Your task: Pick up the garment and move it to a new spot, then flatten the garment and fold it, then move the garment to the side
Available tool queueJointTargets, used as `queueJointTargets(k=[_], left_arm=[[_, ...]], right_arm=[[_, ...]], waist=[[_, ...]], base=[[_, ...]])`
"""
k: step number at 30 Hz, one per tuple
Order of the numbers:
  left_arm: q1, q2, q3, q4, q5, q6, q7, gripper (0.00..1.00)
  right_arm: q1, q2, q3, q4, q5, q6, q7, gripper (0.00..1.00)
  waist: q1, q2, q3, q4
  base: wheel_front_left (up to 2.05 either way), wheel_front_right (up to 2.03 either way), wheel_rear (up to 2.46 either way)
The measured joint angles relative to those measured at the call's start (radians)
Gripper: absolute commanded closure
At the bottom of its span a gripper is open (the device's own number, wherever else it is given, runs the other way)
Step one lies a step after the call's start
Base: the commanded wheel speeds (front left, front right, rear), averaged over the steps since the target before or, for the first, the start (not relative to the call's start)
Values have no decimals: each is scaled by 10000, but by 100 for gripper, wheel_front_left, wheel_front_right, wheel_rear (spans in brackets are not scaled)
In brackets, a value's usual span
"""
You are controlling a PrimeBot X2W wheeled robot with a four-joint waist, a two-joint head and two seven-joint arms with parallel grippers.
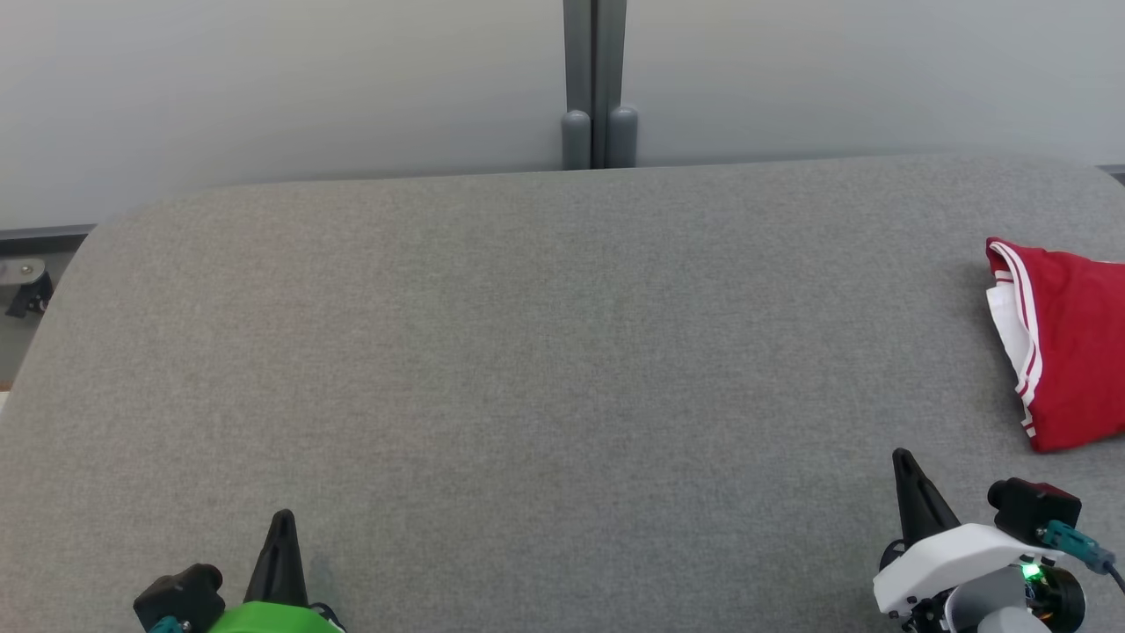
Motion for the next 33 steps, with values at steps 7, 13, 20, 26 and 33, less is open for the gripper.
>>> queueJointTargets(k=[7,13,20,26,33], left_arm=[[-45,2,81,-178,-1156,0,301,100],[-135,2,182,-353,-2038,2,550,100],[-238,2,288,-499,-3081,4,819,100],[-278,4,355,-644,-3845,15,1028,100],[-413,4,435,-773,-4738,19,1264,100]], right_arm=[[0,-6,0,-240,1218,0,276,100],[0,-19,-6,-424,2167,0,535,100],[0,-35,-27,-606,3227,0,794,100],[0,-42,-46,-759,4040,0,989,100],[-1,-56,-65,-917,4995,-2,1258,100]], waist=[[0,0,-7,-13],[0,0,-12,-24],[0,0,-19,-37],[0,0,-25,-48],[0,0,-32,-62]], base=[[0,0,0],[0,0,0],[0,0,0],[0,0,0],[0,0,0]])
